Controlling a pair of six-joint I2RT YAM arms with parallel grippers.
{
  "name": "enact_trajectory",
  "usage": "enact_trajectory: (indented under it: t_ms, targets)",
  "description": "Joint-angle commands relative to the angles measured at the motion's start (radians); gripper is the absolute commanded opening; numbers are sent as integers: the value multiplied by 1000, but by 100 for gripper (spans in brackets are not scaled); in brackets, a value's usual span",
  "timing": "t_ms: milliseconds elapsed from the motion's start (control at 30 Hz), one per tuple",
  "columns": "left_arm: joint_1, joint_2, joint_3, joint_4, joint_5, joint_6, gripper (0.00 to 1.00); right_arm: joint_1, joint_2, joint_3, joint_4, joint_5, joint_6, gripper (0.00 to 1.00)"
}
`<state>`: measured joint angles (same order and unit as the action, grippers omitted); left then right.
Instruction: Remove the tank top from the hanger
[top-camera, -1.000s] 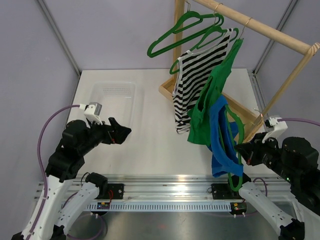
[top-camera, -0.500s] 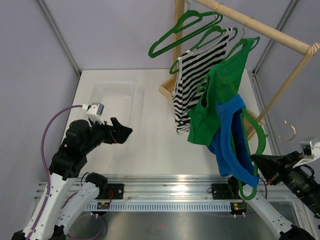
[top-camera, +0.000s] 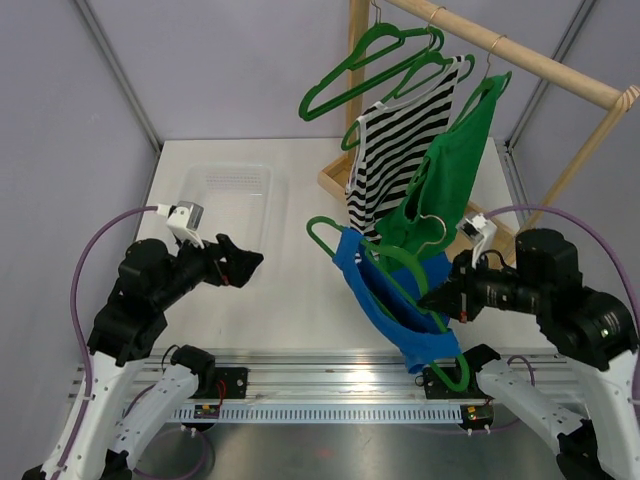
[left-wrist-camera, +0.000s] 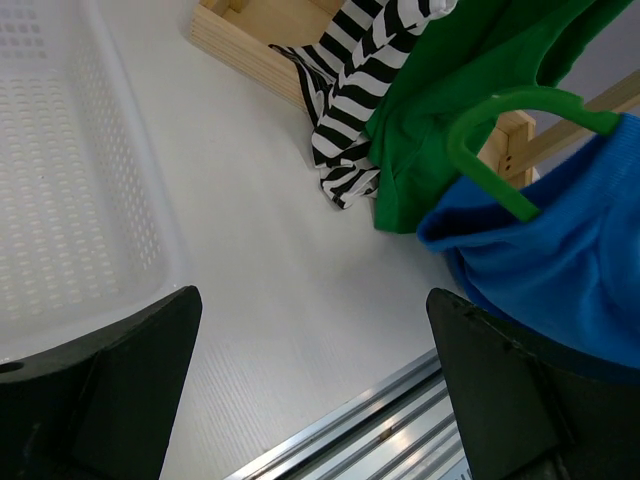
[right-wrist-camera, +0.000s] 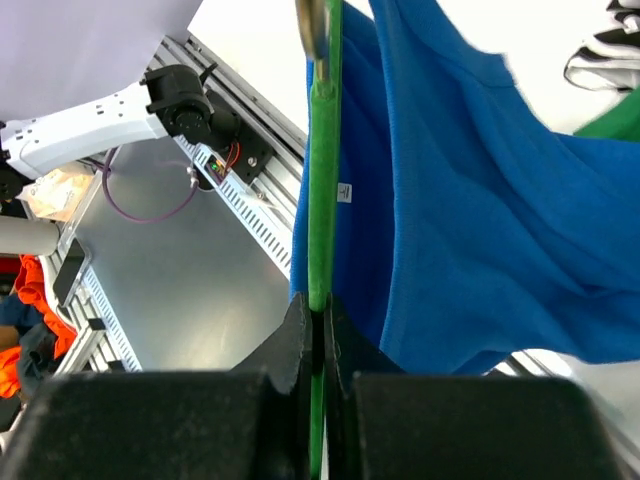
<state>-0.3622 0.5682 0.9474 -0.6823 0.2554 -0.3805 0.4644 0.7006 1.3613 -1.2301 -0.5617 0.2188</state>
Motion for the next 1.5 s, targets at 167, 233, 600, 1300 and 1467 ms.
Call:
enact_trajectory:
  t_ms: [167,233,600,1300,1467]
  targets:
    - [-9,51,33,102,56,-17,99,6,178,1,305,-81,-47,0]
    - [-30,85,36,147,45,-34,99,20,226,10,339,-67,-45,0]
    - [-356,258,113,222,-464,-25,98,298,444,119,379,229,8,0]
    - [-452,367,57,288,-562,19,61,313,451,104,426,138,-4,0]
    - [-452,372,48,306,-562,19,59,313,456,96,420,141,-9,0]
